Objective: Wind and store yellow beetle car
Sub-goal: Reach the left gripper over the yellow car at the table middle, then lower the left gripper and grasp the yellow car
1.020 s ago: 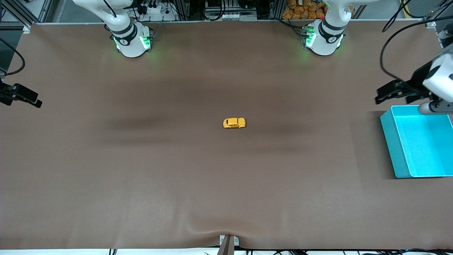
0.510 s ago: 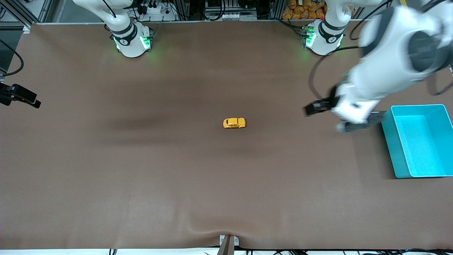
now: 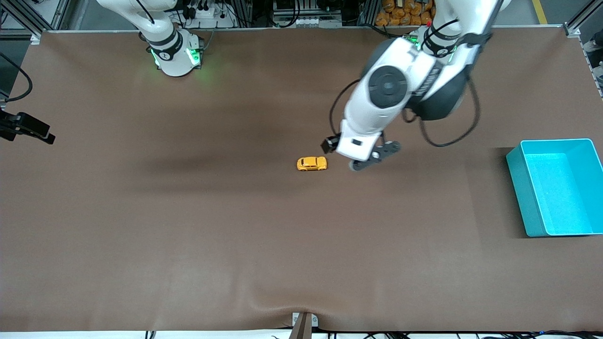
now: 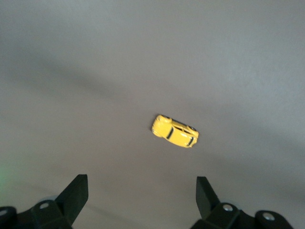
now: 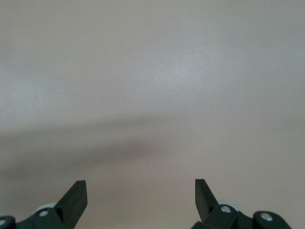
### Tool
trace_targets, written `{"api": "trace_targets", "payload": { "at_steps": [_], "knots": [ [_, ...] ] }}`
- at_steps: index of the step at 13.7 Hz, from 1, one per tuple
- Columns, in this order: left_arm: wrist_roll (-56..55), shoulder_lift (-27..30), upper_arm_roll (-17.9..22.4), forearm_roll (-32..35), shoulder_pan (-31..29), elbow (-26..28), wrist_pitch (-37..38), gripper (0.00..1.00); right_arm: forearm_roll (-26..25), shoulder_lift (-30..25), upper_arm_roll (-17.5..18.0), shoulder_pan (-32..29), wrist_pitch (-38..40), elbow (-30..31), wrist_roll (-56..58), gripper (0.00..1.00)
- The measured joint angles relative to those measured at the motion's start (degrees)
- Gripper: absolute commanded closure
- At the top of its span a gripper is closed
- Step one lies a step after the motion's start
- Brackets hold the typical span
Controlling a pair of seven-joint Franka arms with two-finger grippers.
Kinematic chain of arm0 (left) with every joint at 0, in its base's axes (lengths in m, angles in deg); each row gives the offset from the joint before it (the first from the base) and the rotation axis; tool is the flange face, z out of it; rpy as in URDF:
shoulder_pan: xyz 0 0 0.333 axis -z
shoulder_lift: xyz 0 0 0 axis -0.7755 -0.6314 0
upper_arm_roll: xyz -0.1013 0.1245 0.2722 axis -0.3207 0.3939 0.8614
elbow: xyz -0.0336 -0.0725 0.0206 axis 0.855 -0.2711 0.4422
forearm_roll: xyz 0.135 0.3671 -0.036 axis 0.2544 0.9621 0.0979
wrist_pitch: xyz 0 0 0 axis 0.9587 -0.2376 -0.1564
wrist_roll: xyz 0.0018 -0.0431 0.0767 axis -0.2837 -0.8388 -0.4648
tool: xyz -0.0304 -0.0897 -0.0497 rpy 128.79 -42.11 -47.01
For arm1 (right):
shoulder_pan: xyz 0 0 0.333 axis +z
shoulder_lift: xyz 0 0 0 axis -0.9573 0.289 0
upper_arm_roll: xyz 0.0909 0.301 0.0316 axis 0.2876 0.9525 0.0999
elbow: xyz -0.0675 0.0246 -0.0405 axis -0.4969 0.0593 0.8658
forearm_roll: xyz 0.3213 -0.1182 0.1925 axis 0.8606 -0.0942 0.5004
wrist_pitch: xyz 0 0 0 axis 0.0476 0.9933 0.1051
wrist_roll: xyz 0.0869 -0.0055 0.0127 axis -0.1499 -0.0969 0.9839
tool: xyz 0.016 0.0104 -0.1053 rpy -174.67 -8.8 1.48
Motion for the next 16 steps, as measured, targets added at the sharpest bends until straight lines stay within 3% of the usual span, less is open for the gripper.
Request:
{"api": "trace_targets", "payload": {
  "at_steps": [10,16],
  "knots": [
    [-30.4,-1.5,-0.2,0.0,7.6,13.6,-20.7,0.00,0.0,0.0,0.0,0.0,0.1,0.0,0.0,0.00],
    [-57.3,-7.6,-0.1,3.9,10.6,15.3,-31.2,0.00,0.0,0.1,0.0,0.0,0.1,0.0,0.0,0.00]
  ]
}}
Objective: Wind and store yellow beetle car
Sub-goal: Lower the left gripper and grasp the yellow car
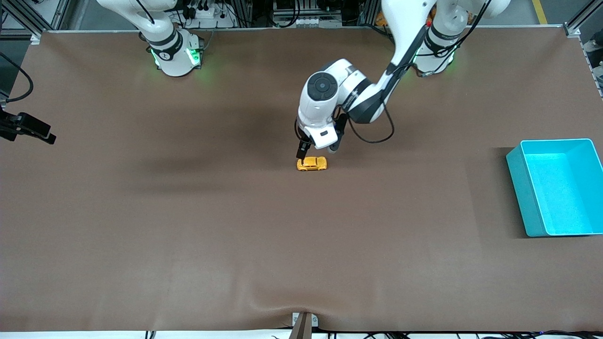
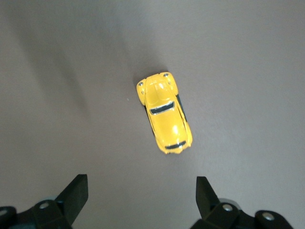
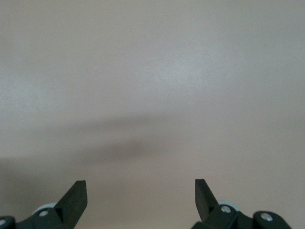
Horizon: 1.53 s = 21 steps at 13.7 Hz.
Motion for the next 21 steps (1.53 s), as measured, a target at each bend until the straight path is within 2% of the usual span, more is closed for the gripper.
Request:
{"api": "trace_targets", "payload": {
  "at_steps": [5,10,15,16,17,18,19,20,21],
  "knots": [
    [-13.5,-4.6,0.5,6.7,0.3,-0.1,-7.2,0.00,0.0,0.0,0.0,0.0,0.0,0.0,0.0,0.00],
    [-14.5,-8.4,1.4,7.4,0.3,-2.6,-9.7,0.00,0.0,0.0,0.0,0.0,0.0,0.0,0.0,0.00],
    [-14.5,-8.7,2.8,9.1,0.3,-2.7,-9.7,0.00,0.0,0.1,0.1,0.2,0.0,0.0,0.0,0.00],
    [-14.5,-8.7,3.0,9.3,0.3,-2.6,-9.6,0.04,0.0,0.1,0.1,0.5,0.1,0.0,0.0,0.00],
    [-14.5,-8.9,3.1,10.5,0.3,-2.6,-9.6,0.18,0.0,0.1,0.2,0.7,0.2,0.0,0.0,0.00],
    [-14.5,-9.1,3.1,12.1,0.3,-2.6,-9.6,0.37,0.0,0.1,0.2,0.9,0.2,0.0,0.0,0.00],
    [-14.6,-9.3,3.0,13.0,0.3,-2.6,-9.6,0.59,0.0,0.1,0.2,1.0,0.2,0.0,0.0,0.00],
    [-14.6,-9.4,2.9,13.4,0.4,-2.6,-9.5,0.88,0.0,0.1,0.2,1.0,0.2,0.0,0.0,0.00],
    [-14.6,-9.4,2.9,13.5,0.5,-2.6,-9.5,1.00,0.0,0.1,0.2,1.0,0.2,0.0,0.0,0.00]
  ]
}}
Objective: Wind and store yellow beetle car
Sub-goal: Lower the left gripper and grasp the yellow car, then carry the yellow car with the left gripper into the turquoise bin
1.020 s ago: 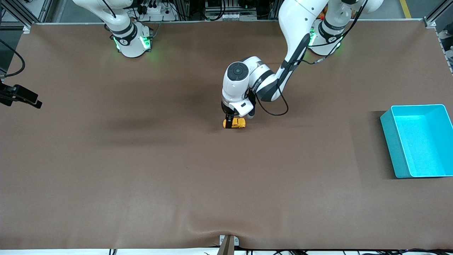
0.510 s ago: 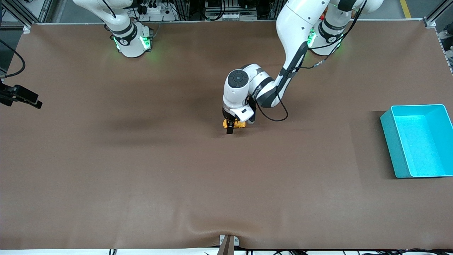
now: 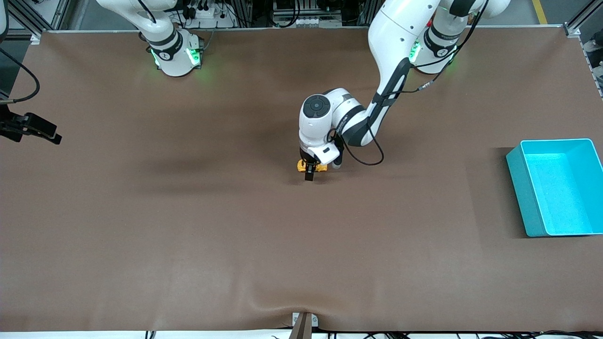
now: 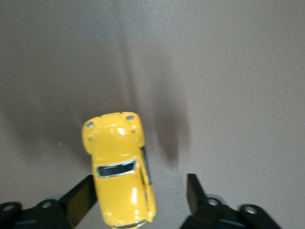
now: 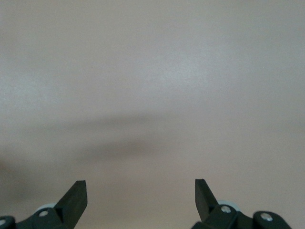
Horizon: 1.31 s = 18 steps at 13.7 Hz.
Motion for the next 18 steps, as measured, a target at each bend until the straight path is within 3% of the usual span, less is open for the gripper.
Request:
{"api": "trace_targets", "payload": {
  "at_steps": [5,9,14,18],
  "knots": [
    [0.9,0.0,0.3,0.3,-0.2,-0.5,1.2,1.00,0.0,0.0,-0.1,0.0,0.5,-0.3,0.0,0.00],
    [8.1,3.8,0.8,0.3,-2.7,-2.3,8.4,1.00,0.0,0.2,-0.2,-0.1,0.6,-0.5,-0.1,0.00],
    [21.5,12.4,1.0,0.3,-12.8,-2.4,20.4,1.00,0.0,3.1,-0.5,-0.4,0.5,-1.1,-0.1,0.00],
    [33.8,13.4,1.0,0.3,-23.2,-1.7,23.5,1.00,0.0,3.3,0.0,0.4,0.8,-2.2,0.0,0.00]
  ]
}}
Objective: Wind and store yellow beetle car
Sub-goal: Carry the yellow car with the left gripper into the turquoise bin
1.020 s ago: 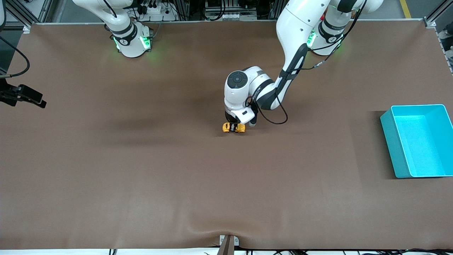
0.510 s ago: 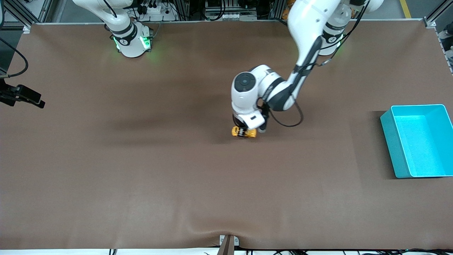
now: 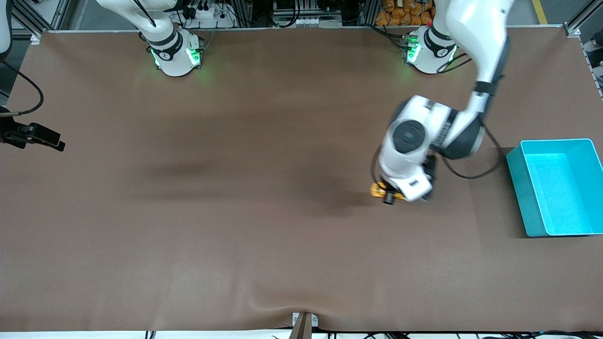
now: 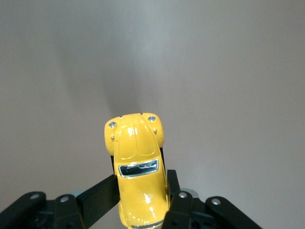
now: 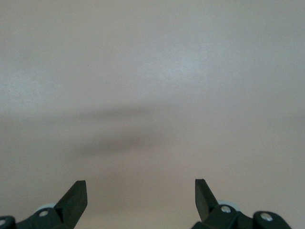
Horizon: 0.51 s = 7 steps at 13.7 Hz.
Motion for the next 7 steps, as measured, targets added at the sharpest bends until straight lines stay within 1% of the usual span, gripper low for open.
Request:
{"api": "trace_targets", "payload": {
  "at_steps": [3,7],
  "knots": [
    [8.6,0.3,0.0,0.0,-8.2,0.0,0.0,1.00,0.0,0.0,0.1,1.7,0.0,-0.3,0.0,0.00],
    [22.1,1.6,-0.2,0.0,-18.2,0.0,0.0,1.00,0.0,0.0,0.0,1.8,0.0,-1.7,0.0,0.00]
  ]
}}
